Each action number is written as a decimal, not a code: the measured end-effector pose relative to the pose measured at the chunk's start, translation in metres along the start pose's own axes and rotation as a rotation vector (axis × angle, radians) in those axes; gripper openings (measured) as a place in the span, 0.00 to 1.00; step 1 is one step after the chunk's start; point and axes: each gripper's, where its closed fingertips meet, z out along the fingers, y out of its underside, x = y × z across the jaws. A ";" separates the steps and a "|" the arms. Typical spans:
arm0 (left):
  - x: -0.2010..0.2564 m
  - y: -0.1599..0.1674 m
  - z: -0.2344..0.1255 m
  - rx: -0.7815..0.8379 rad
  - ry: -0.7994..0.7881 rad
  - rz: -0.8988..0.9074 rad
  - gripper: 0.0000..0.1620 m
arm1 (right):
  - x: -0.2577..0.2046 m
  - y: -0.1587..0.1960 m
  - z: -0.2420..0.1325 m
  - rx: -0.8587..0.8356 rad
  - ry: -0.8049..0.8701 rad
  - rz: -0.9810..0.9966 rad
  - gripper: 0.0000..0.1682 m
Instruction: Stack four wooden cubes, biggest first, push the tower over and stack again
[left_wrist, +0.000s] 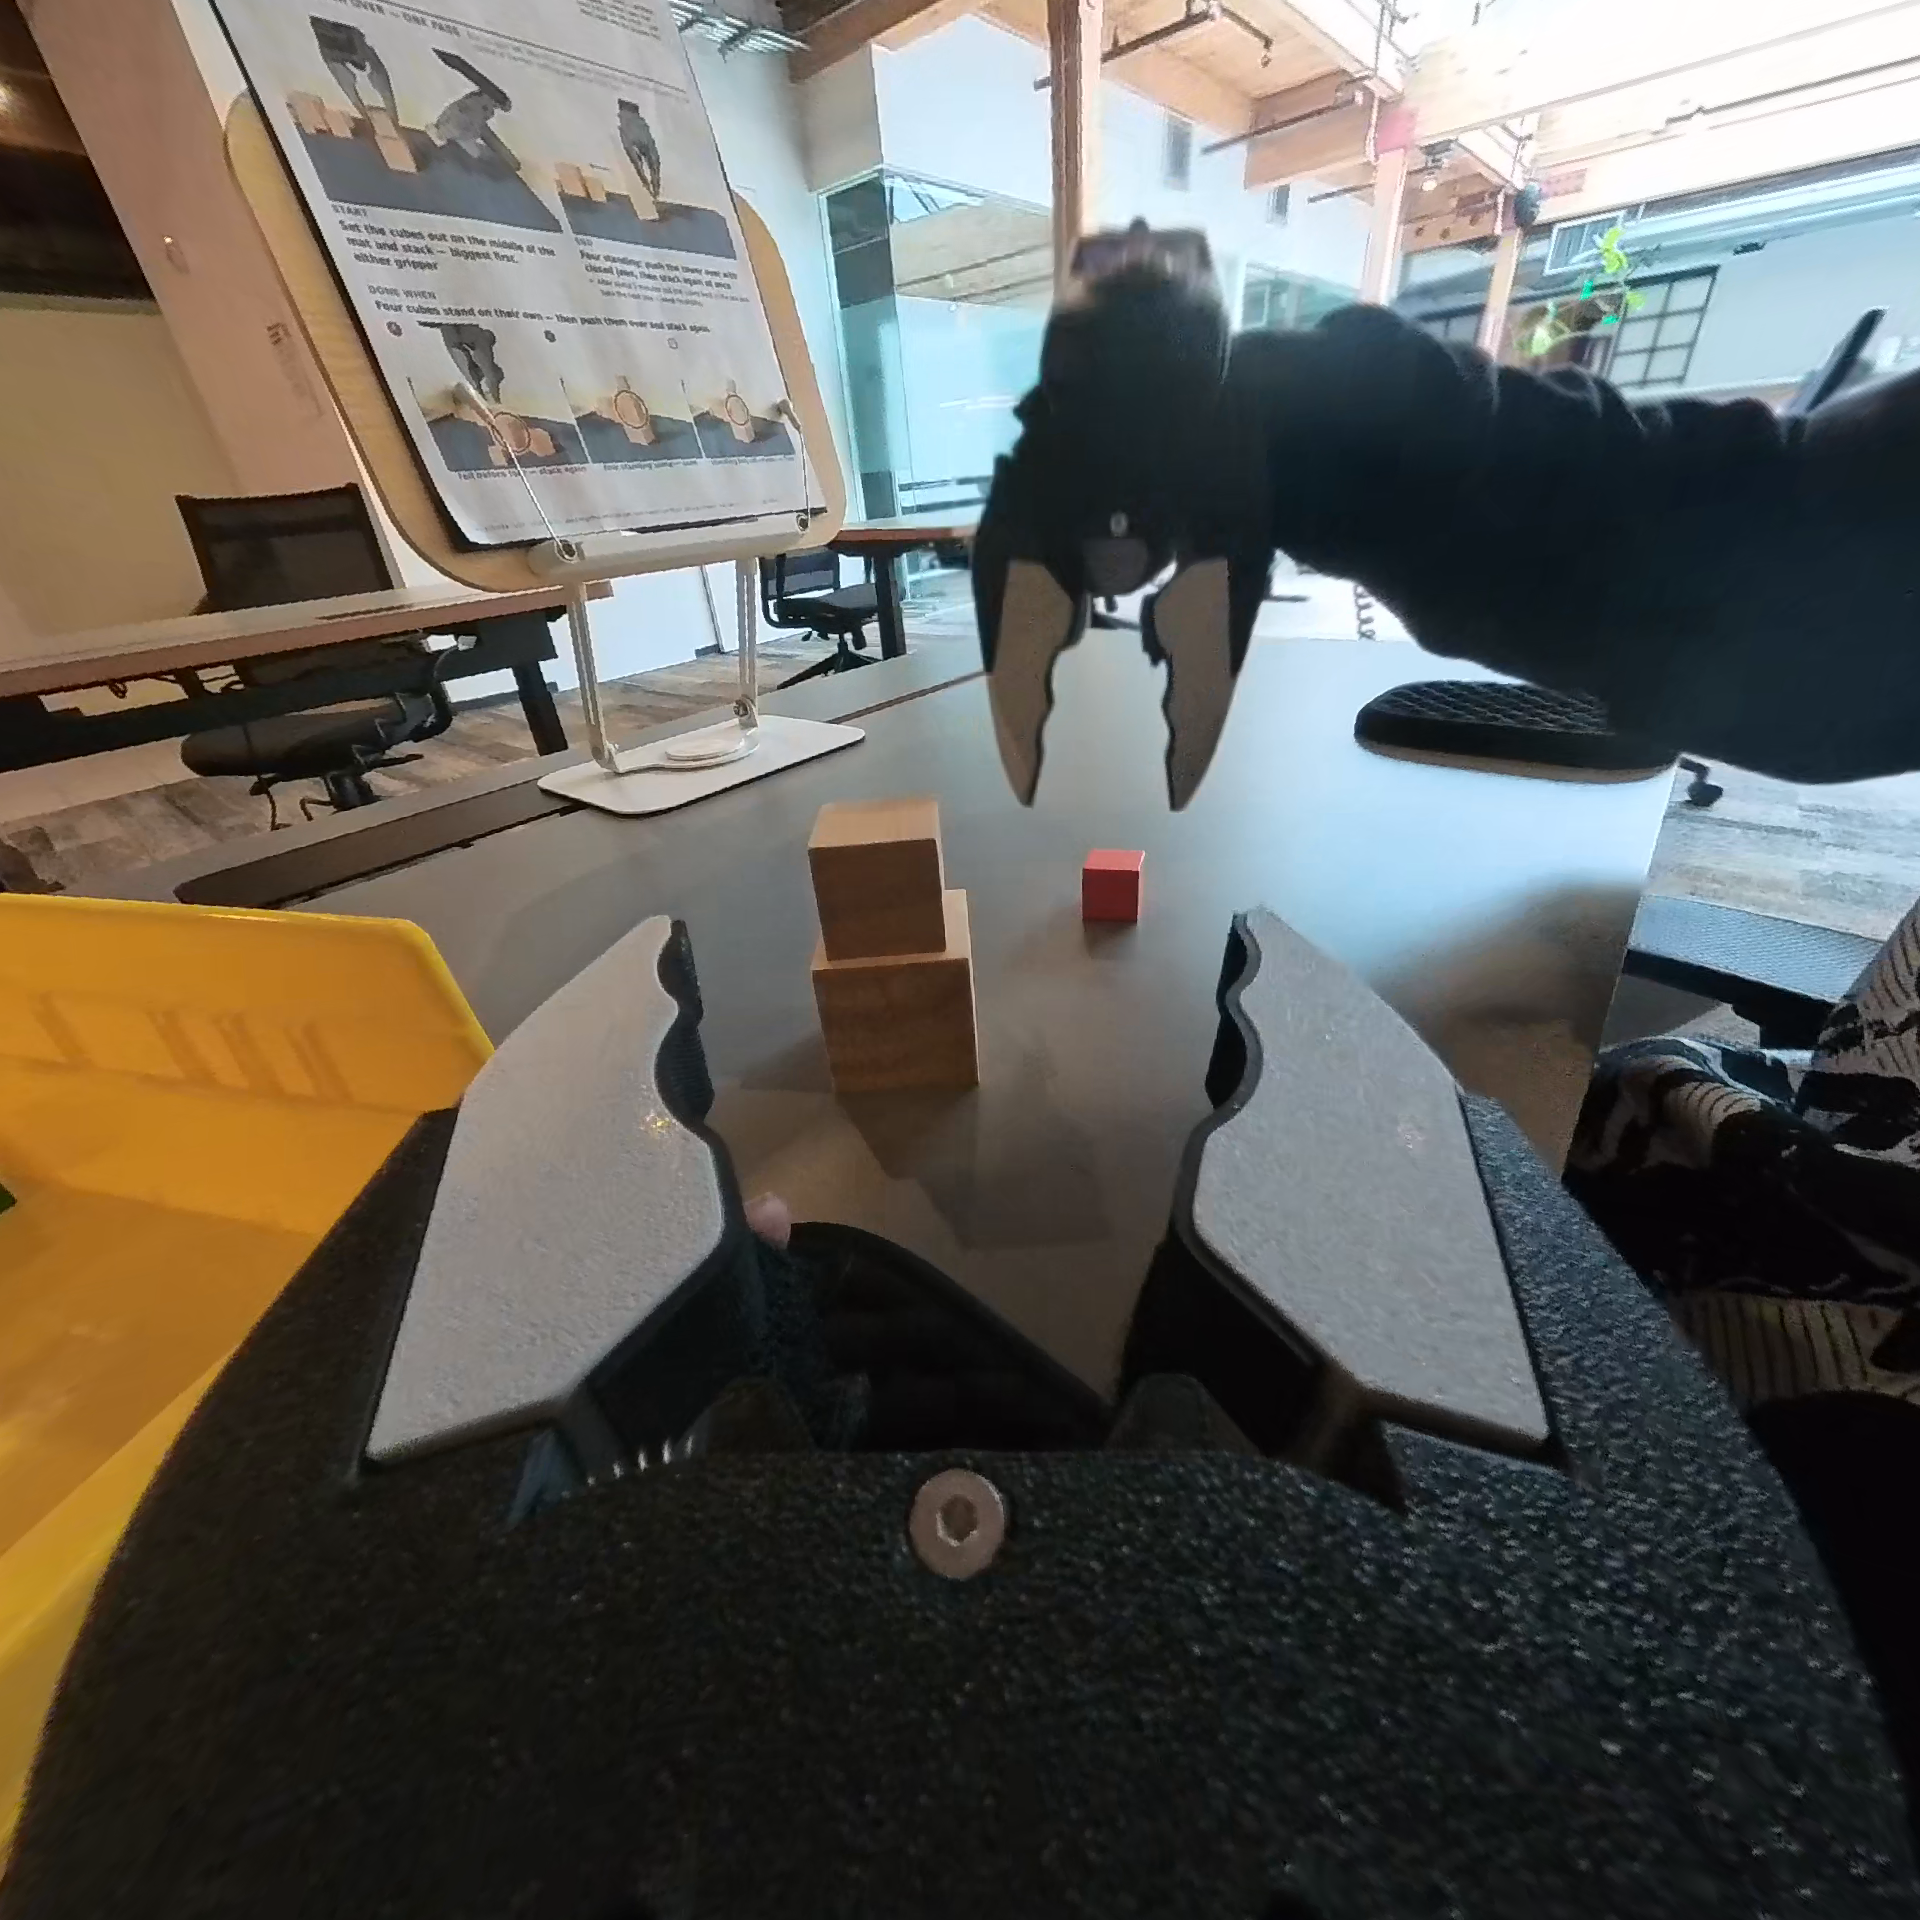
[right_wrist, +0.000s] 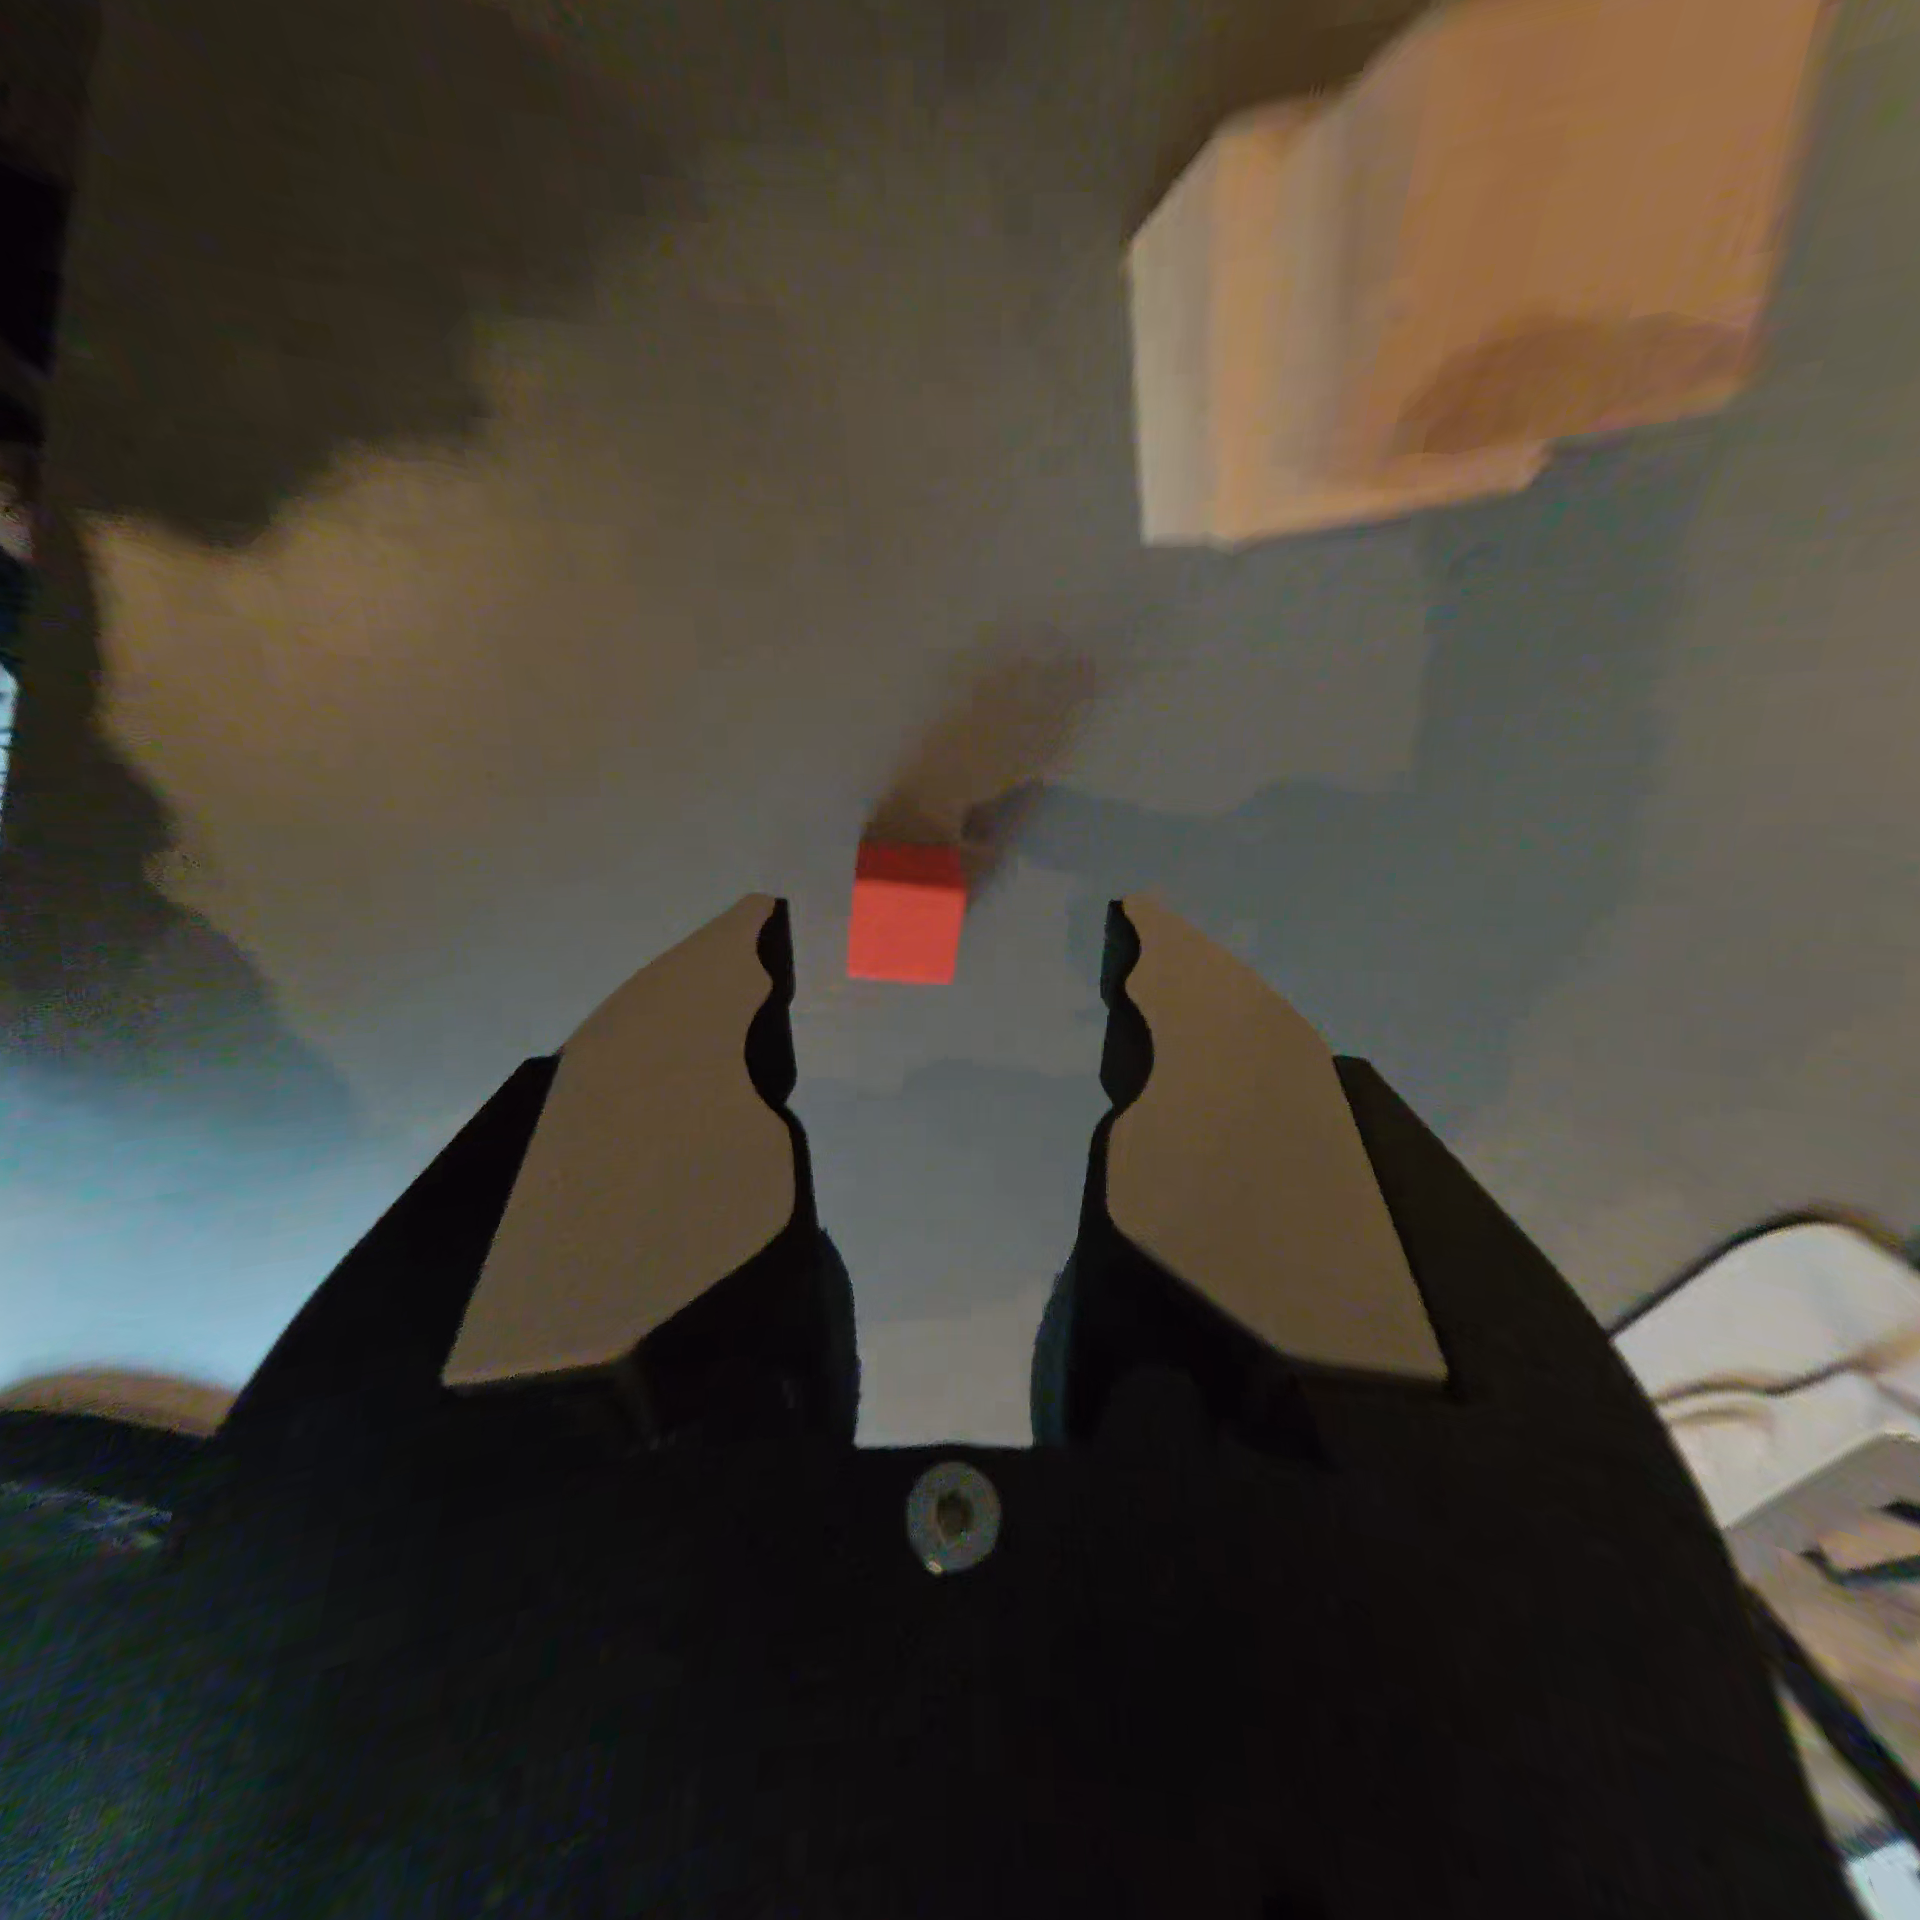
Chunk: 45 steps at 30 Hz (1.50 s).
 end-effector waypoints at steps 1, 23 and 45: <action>0.000 0.000 0.000 -0.002 0.000 0.002 0.59 | -0.004 0.008 0.008 -0.014 -0.010 0.023 0.34; 0.000 0.001 0.001 -0.005 0.000 -0.002 0.58 | 0.038 -0.051 -0.055 -0.004 0.052 -0.138 0.16; -0.001 0.001 0.001 -0.006 -0.004 -0.008 0.58 | 0.069 -0.090 -0.032 -0.029 -0.007 -0.196 0.16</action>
